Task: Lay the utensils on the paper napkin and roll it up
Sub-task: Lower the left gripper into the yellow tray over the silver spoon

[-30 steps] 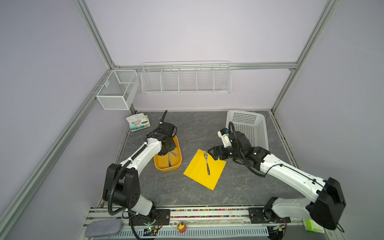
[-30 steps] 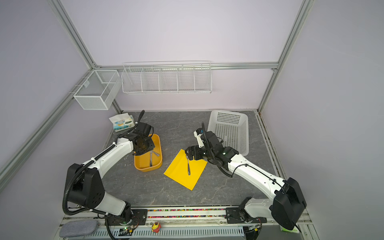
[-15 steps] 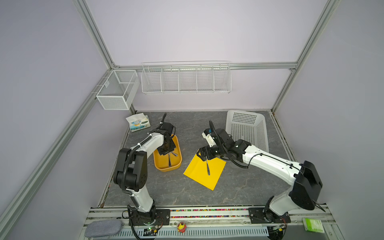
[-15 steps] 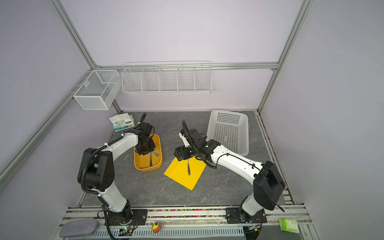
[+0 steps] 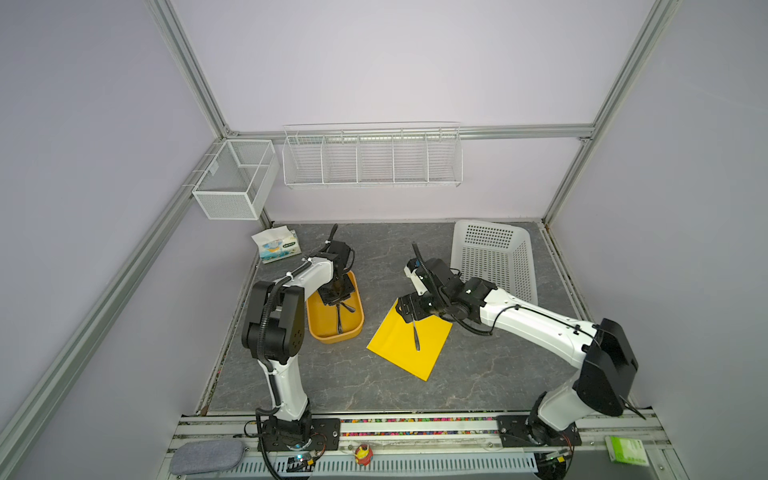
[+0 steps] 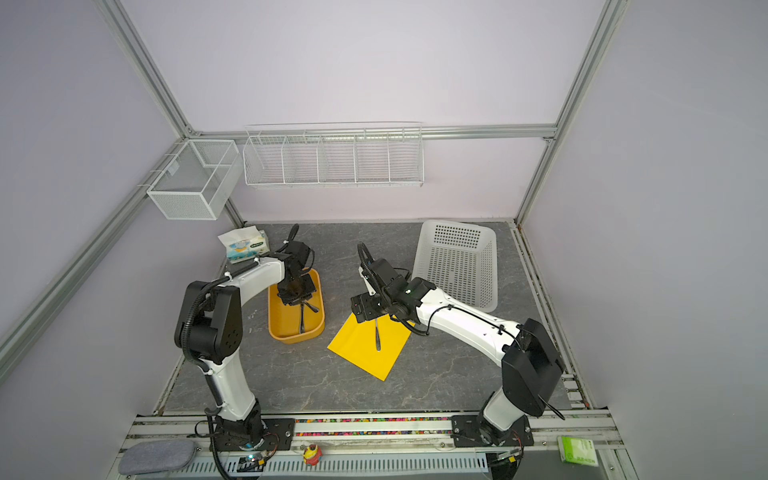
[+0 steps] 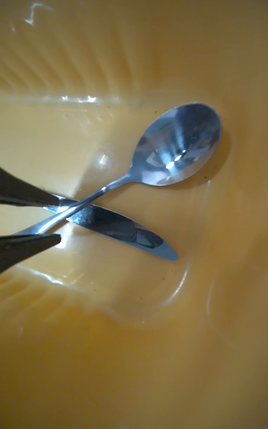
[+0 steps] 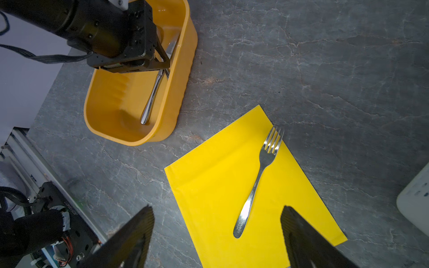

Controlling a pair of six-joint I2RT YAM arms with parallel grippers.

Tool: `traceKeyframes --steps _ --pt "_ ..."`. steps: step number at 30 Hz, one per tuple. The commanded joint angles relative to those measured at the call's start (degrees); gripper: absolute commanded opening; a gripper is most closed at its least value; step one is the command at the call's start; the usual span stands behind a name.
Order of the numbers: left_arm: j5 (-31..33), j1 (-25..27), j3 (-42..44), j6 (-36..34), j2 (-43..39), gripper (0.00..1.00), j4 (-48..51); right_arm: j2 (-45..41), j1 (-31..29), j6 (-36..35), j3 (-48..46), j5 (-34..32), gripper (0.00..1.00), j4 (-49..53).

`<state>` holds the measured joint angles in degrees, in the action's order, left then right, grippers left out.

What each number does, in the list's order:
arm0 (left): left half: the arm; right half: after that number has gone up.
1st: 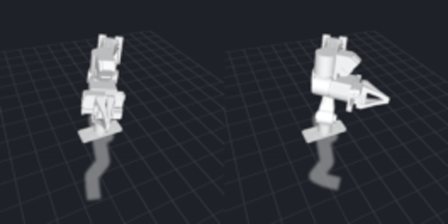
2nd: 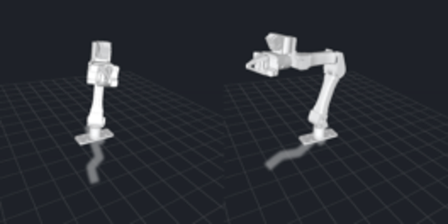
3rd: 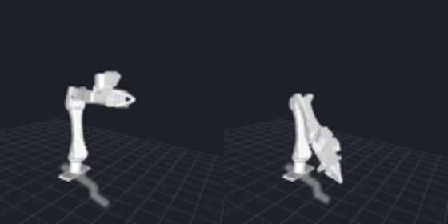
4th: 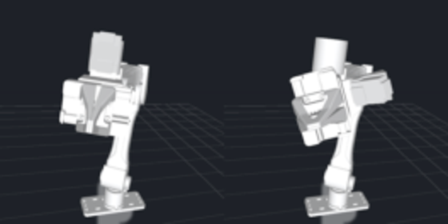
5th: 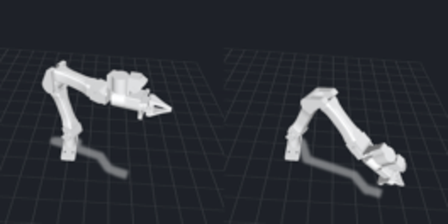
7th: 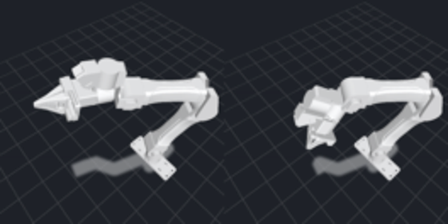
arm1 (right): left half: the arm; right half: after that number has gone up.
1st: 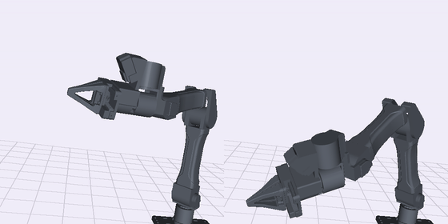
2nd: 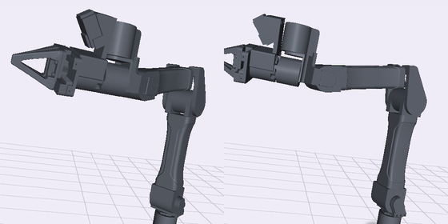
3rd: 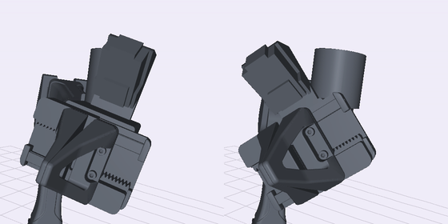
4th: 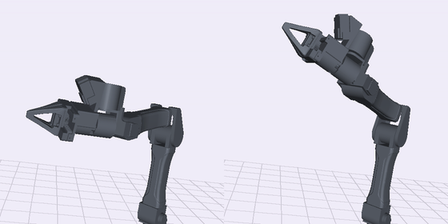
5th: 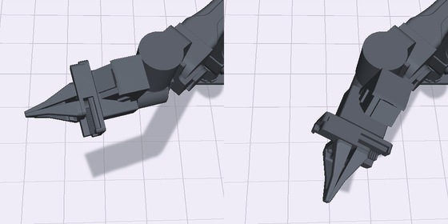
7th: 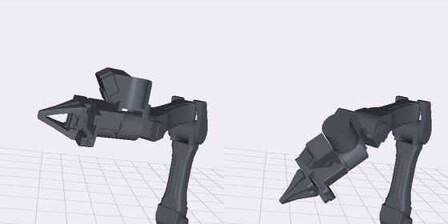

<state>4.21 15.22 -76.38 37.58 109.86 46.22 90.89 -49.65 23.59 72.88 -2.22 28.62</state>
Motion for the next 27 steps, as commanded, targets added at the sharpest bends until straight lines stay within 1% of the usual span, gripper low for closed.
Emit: traceKeyframes --steps 1,7,13,23,27 --pt "0.31 -1.31 -1.63 -1.09 1.19 0.22 1.6 0.68 -0.1 0.19 1.46 -2.34 0.89 1.56" --pt "0.09 -2.38 -1.37 -2.36 2.42 0.18 1.59 1.33 -0.17 0.48 1.82 -3.3 0.89 2.29" --pt "-0.83 -2.66 1.61 -4.03 0.39 0.07 1.31 2.36 -0.14 1.95 2.96 -6.53 0.88 5.53" --pt "-0.71 -2.74 7.32 -8.2 -8.65 0.06 4.16 1.97 -0.12 3.47 2.66 -8.1 0.89 6.66" --pt "0.52 -3.55 9.04 -8.88 -10.88 0.07 5.4 1.98 -0.15 3.65 2.49 -8.16 0.89 6.57"
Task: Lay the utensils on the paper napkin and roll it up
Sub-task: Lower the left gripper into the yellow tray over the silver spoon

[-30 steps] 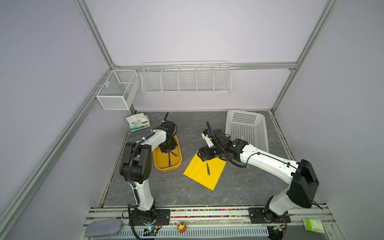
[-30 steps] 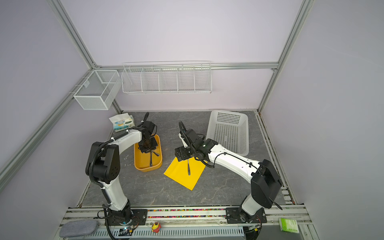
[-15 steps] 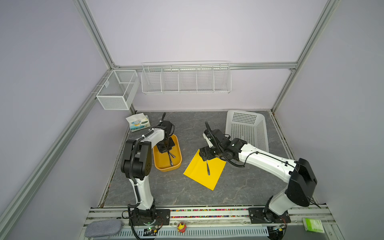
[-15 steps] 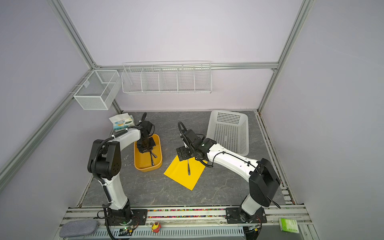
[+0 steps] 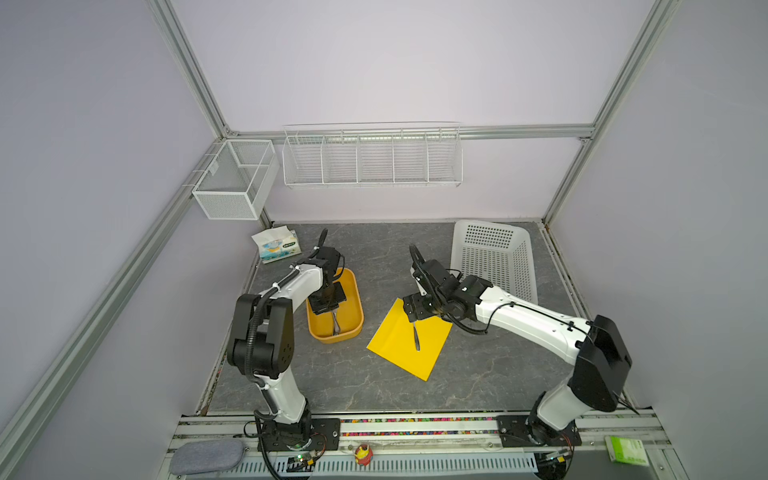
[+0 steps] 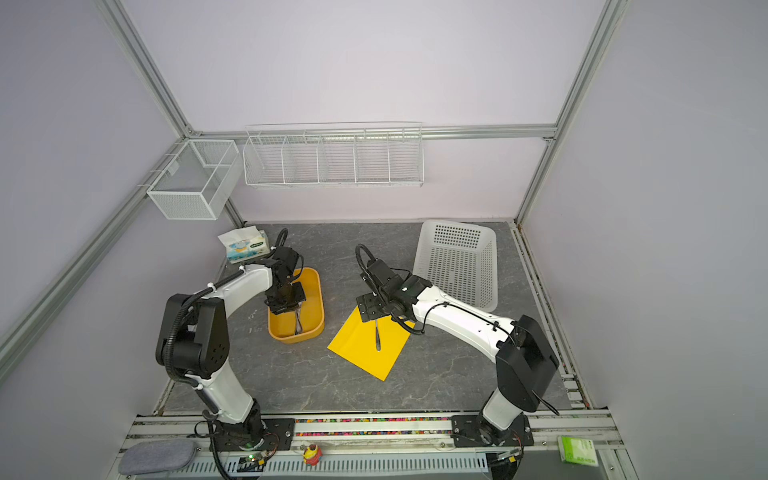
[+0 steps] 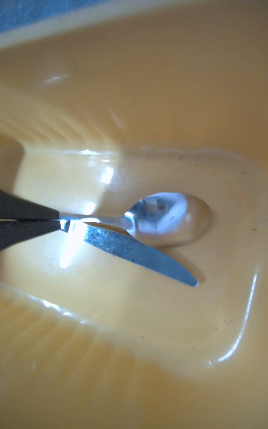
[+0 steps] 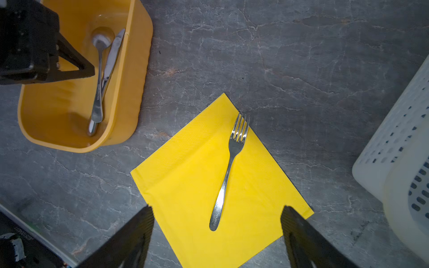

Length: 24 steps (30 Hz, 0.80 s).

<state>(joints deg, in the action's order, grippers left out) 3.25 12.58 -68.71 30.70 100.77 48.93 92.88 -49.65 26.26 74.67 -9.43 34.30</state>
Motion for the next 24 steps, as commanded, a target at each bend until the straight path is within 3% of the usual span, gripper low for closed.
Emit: traceKeyframes --steps 1,6,14,24 --pt "1.53 -1.33 1.76 -2.26 -1.76 0.07 2.58 0.01 -0.09 0.98 0.73 -0.98 0.89 0.94" --pt "1.36 -3.04 1.47 -3.42 -0.19 0.09 3.21 -0.05 -0.19 0.81 0.69 -0.87 0.89 1.06" --pt "-4.08 -3.35 -0.33 -3.56 1.56 0.23 -0.49 0.06 -0.14 0.81 0.3 -1.19 0.89 1.33" --pt "-1.5 -3.35 -5.32 -1.87 8.29 0.23 0.49 -0.2 -0.17 0.26 0.27 -1.82 0.89 1.66"
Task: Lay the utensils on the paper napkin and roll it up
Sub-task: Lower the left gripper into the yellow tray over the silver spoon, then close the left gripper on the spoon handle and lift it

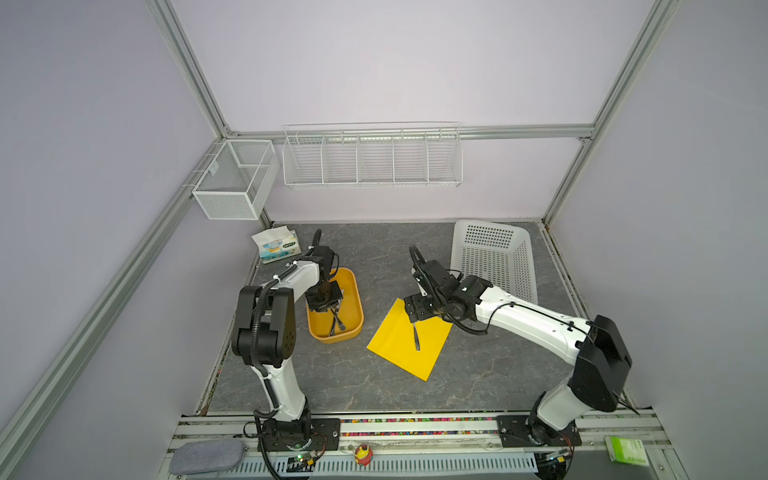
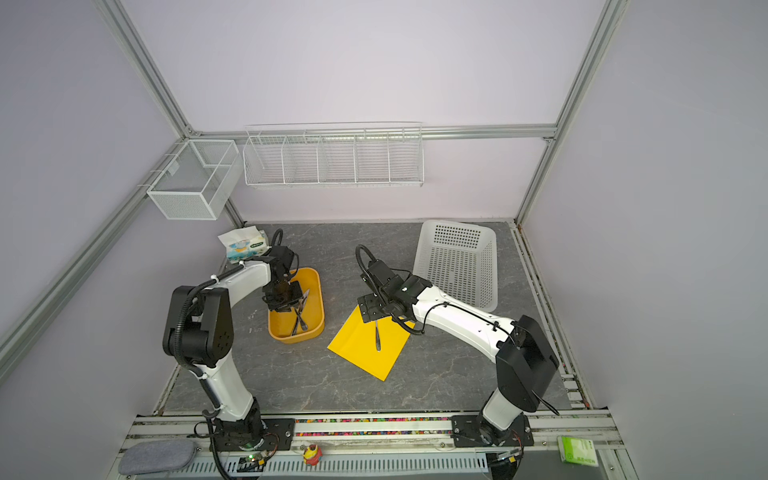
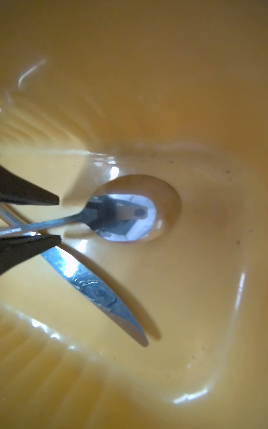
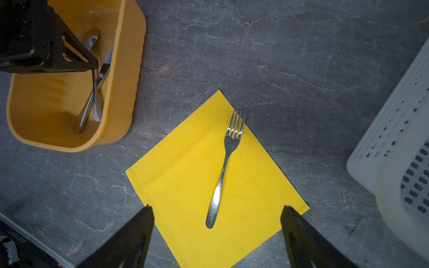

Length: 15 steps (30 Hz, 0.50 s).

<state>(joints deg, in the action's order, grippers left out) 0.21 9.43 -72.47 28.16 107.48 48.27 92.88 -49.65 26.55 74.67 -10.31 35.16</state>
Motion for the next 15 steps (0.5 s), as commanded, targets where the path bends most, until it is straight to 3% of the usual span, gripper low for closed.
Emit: traceKeyframes --steps 1,7,15 --pt "1.57 -0.2 -1.18 0.78 1.78 0.22 0.61 -0.32 -0.15 0.0 0.21 -1.14 0.89 0.95" --pt "-3.1 -1.25 0.89 0.79 2.2 0.01 -2.03 -0.94 -0.17 -0.01 -0.62 -1.81 0.89 0.96" --pt "-6.21 -2.02 3.51 0.92 -4.49 0.0 -5.07 -0.96 -0.11 -0.01 -0.56 -1.74 0.89 0.76"
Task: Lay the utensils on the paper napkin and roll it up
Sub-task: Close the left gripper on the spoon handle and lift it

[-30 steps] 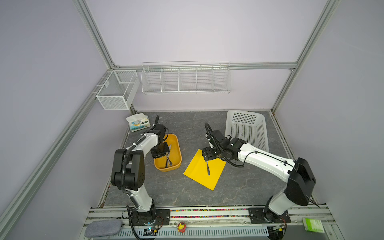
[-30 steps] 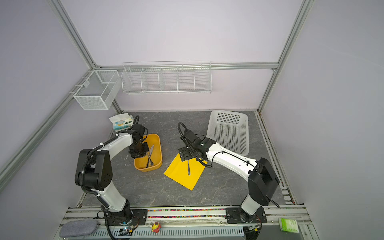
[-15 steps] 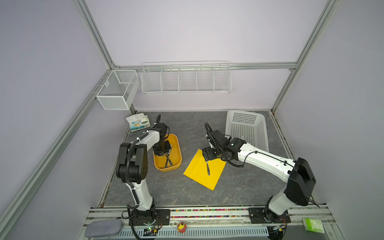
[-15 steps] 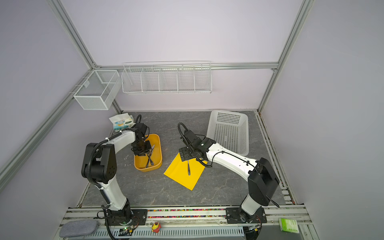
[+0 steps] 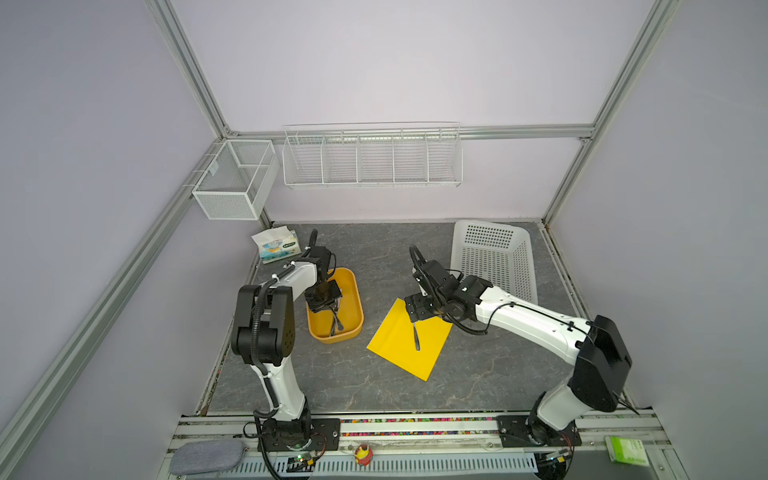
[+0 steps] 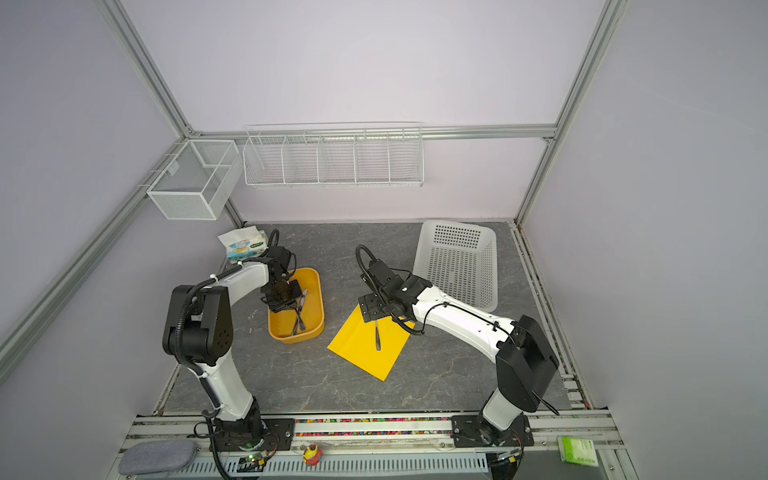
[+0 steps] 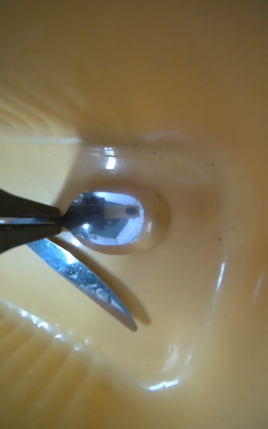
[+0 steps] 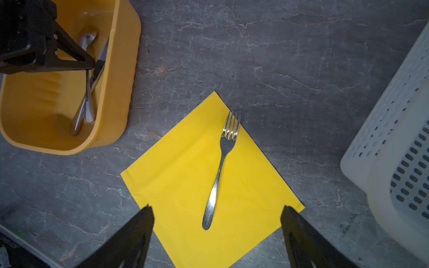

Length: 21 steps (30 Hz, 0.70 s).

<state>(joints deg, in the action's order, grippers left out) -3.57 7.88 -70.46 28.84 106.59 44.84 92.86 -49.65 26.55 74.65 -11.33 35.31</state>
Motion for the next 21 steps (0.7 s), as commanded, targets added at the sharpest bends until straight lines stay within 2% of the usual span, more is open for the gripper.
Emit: traceKeyframes --steps 1,12,15,21 --pt "-3.74 -0.87 2.41 0.54 -4.63 0.0 -2.85 -0.92 -0.13 -0.01 -0.46 -0.67 0.89 0.62" --pt "-12.88 -5.23 9.91 2.27 -11.36 0.0 -10.47 -1.47 -0.11 0.26 -1.1 -0.17 0.89 0.29" --pt "-15.64 -5.31 11.58 3.23 -13.76 0.0 -12.92 -2.26 -0.05 -0.17 -2.08 3.44 0.89 -2.48" --pt "-21.21 -5.31 14.9 6.49 -21.57 0.0 -18.41 -6.65 1.01 1.32 -8.67 15.73 0.92 -16.62"
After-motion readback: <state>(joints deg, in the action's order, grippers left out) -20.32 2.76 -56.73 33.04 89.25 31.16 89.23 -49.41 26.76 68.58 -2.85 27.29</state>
